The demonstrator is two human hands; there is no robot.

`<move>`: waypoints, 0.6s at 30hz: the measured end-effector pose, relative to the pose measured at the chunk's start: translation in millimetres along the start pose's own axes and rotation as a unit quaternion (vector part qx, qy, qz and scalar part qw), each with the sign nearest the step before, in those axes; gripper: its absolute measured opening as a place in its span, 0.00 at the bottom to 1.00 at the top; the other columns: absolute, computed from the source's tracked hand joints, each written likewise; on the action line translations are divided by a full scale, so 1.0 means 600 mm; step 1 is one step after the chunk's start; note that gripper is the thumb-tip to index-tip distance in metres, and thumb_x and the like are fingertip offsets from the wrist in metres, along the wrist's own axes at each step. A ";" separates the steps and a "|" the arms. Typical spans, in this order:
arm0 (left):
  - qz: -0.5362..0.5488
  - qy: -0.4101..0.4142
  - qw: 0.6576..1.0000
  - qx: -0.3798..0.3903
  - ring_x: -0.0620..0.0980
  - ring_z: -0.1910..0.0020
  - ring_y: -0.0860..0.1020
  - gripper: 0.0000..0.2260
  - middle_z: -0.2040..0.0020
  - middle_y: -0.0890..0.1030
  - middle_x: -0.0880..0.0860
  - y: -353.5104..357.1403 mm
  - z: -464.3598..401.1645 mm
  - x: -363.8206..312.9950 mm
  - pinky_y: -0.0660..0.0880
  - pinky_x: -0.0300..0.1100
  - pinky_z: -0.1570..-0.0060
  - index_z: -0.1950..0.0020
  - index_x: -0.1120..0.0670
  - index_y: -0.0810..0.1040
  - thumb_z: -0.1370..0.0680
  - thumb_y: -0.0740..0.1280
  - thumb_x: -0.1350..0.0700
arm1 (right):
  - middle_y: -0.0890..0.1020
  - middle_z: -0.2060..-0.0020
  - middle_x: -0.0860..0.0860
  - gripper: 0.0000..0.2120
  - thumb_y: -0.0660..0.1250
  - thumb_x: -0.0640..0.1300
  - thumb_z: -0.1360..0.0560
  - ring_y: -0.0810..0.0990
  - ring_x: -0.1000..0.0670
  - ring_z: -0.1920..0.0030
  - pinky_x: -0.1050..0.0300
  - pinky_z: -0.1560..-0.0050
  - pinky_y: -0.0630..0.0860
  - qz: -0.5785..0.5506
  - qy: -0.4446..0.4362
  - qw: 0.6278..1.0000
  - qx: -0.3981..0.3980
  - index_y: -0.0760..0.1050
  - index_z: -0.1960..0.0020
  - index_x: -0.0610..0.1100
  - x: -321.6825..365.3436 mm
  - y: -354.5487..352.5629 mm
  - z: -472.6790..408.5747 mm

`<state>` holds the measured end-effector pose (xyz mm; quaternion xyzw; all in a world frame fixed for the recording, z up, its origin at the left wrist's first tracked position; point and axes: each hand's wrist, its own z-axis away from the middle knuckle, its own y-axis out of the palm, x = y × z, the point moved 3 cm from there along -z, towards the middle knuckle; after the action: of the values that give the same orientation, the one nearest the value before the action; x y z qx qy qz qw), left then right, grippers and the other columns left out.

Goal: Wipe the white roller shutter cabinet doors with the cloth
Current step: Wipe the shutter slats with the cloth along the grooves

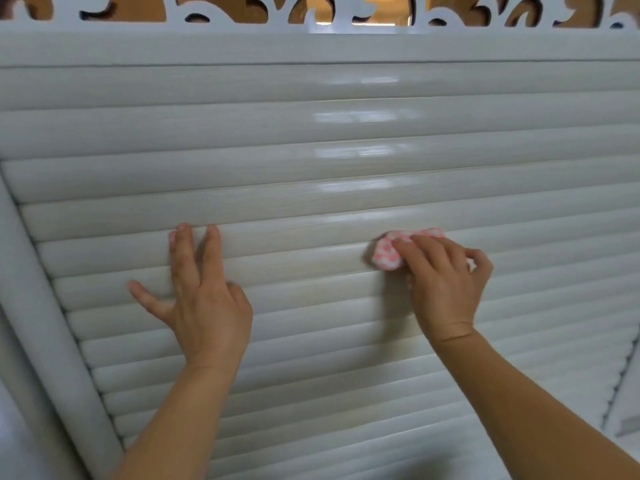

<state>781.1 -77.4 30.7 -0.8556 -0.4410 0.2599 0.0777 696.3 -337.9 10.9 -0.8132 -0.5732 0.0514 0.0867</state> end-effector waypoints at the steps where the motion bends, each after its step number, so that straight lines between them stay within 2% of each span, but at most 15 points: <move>1: 0.001 -0.002 1.000 -0.001 0.51 0.25 0.56 0.33 0.24 0.57 0.57 0.000 0.000 -0.001 0.39 0.69 0.36 0.28 0.53 0.64 0.32 0.65 0.70 | 0.82 0.46 0.54 0.15 0.67 0.41 0.29 0.72 0.50 0.42 0.51 0.46 0.58 0.014 0.029 0.999 0.002 0.78 0.44 0.53 -0.023 -0.005 0.000; 3: 0.001 -0.003 1.000 -0.005 0.52 0.25 0.55 0.33 0.24 0.57 0.58 0.000 0.001 -0.004 0.40 0.69 0.36 0.28 0.54 0.64 0.33 0.65 0.69 | 0.82 0.47 0.52 0.15 0.66 0.42 0.31 0.71 0.47 0.43 0.52 0.46 0.58 0.022 0.072 0.997 0.018 0.80 0.45 0.52 -0.053 -0.015 -0.001; 5: 0.002 -0.007 1.000 -0.008 0.52 0.25 0.55 0.33 0.24 0.56 0.58 0.001 0.004 -0.006 0.40 0.69 0.36 0.28 0.54 0.64 0.32 0.65 0.69 | 0.81 0.50 0.52 0.16 0.60 0.44 0.28 0.75 0.47 0.48 0.52 0.48 0.67 -0.085 0.135 0.987 0.017 0.80 0.44 0.47 -0.062 -0.029 -0.006; 6: 0.003 -0.007 1.000 -0.009 0.52 0.25 0.54 0.33 0.24 0.56 0.58 0.001 0.003 -0.007 0.39 0.68 0.36 0.28 0.54 0.64 0.32 0.64 0.69 | 0.79 0.53 0.53 0.14 0.59 0.43 0.25 0.77 0.53 0.53 0.54 0.53 0.73 -0.170 0.207 0.963 -0.003 0.79 0.43 0.43 -0.065 -0.037 -0.015; 7: 0.004 -0.008 1.000 -0.011 0.51 0.25 0.54 0.33 0.24 0.56 0.58 0.001 0.004 -0.006 0.39 0.68 0.36 0.28 0.54 0.64 0.32 0.64 0.69 | 0.75 0.53 0.53 0.12 0.59 0.41 0.22 0.77 0.58 0.58 0.61 0.60 0.75 -0.226 0.277 0.934 -0.012 0.77 0.43 0.40 -0.070 -0.039 -0.019; 8: 0.002 -0.007 1.000 -0.012 0.51 0.25 0.54 0.33 0.24 0.56 0.57 0.001 0.003 -0.005 0.39 0.68 0.35 0.27 0.54 0.64 0.32 0.64 0.69 | 0.72 0.52 0.53 0.11 0.58 0.39 0.20 0.76 0.59 0.58 0.66 0.62 0.73 -0.261 0.335 0.905 -0.014 0.77 0.42 0.39 -0.071 -0.042 -0.021; 10: -0.006 0.004 1.000 -0.015 0.52 0.25 0.55 0.34 0.25 0.57 0.58 0.001 0.003 0.000 0.39 0.67 0.35 0.28 0.53 0.64 0.32 0.65 0.69 | 0.73 0.48 0.49 0.12 0.57 0.39 0.20 0.75 0.52 0.48 0.69 0.54 0.66 -0.259 0.386 0.885 0.017 0.76 0.40 0.41 -0.068 -0.033 -0.012; 12: -0.016 0.017 0.999 -0.027 0.55 0.27 0.59 0.34 0.27 0.61 0.61 0.002 0.004 0.006 0.41 0.67 0.34 0.28 0.53 0.66 0.33 0.65 0.70 | 0.77 0.47 0.47 0.13 0.58 0.42 0.20 0.74 0.46 0.42 0.61 0.43 0.66 -0.254 0.427 0.867 0.039 0.74 0.38 0.43 -0.055 -0.023 0.002; 14: -0.024 0.011 0.999 -0.047 0.58 0.31 0.62 0.34 0.32 0.65 0.62 0.004 0.010 0.013 0.45 0.66 0.34 0.30 0.52 0.67 0.34 0.65 0.70 | 0.76 0.53 0.49 0.13 0.59 0.45 0.20 0.72 0.44 0.41 0.52 0.37 0.63 -0.228 0.446 0.864 0.053 0.75 0.38 0.45 -0.034 -0.017 0.013; 18: -0.017 -0.013 0.997 -0.073 0.56 0.38 0.64 0.34 0.38 0.69 0.61 0.009 0.041 0.031 0.52 0.65 0.34 0.29 0.55 0.66 0.36 0.66 0.69 | 0.72 0.61 0.54 0.12 0.60 0.45 0.20 0.70 0.43 0.43 0.56 0.47 0.56 -0.211 0.406 0.886 0.079 0.76 0.40 0.44 0.026 -0.011 0.029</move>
<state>781.2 -68.4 0.5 -0.8478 -0.4741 0.2371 0.0138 692.0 -319.7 -4.6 -0.6136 -0.6399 -0.2577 0.3843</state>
